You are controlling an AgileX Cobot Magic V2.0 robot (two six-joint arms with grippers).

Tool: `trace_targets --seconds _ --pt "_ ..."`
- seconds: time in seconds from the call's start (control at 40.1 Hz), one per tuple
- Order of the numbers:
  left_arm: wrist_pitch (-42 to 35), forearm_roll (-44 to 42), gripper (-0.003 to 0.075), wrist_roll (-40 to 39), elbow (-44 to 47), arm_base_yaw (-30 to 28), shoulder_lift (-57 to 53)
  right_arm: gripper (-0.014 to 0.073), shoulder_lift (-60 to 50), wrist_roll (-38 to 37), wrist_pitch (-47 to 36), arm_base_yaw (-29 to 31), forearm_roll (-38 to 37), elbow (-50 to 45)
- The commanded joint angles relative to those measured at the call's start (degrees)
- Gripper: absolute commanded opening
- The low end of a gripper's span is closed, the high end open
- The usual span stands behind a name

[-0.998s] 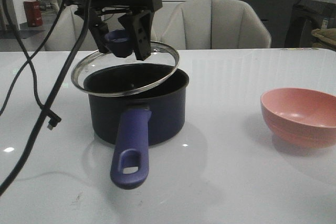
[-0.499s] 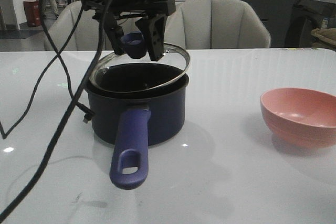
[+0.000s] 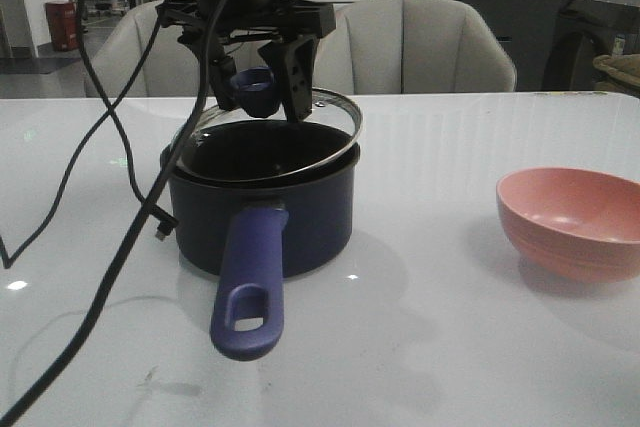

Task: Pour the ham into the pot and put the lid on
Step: 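Carry the glass lid over the saucepan and lower it onto the rim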

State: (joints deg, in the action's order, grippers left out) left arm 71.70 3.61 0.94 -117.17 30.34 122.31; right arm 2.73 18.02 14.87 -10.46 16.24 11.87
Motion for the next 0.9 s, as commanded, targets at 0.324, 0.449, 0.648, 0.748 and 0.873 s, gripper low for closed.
trace_targets --seconds 0.324,0.449,0.648,0.748,0.873 --pt "2.0 1.5 0.0126 -0.4 -2.3 0.3 -4.0 0.0153 0.7 0.5 -4.5 -0.3 0.5 1.6" --pt "2.0 1.2 0.0126 -0.4 -2.3 0.3 -5.2 0.0153 0.7 0.5 -4.5 -0.3 0.5 1.6" --pt "2.0 0.9 0.0126 -0.1 -1.6 0.3 -5.8 0.0153 0.7 0.5 -4.5 -0.3 0.5 1.6" --pt "2.0 1.0 0.0126 0.1 1.2 0.3 -5.9 0.0153 0.7 0.5 -4.5 -0.3 0.5 1.6" --pt "2.0 0.4 0.0126 0.1 2.2 0.3 -5.9 0.0153 0.7 0.5 -4.5 -0.3 0.5 1.6"
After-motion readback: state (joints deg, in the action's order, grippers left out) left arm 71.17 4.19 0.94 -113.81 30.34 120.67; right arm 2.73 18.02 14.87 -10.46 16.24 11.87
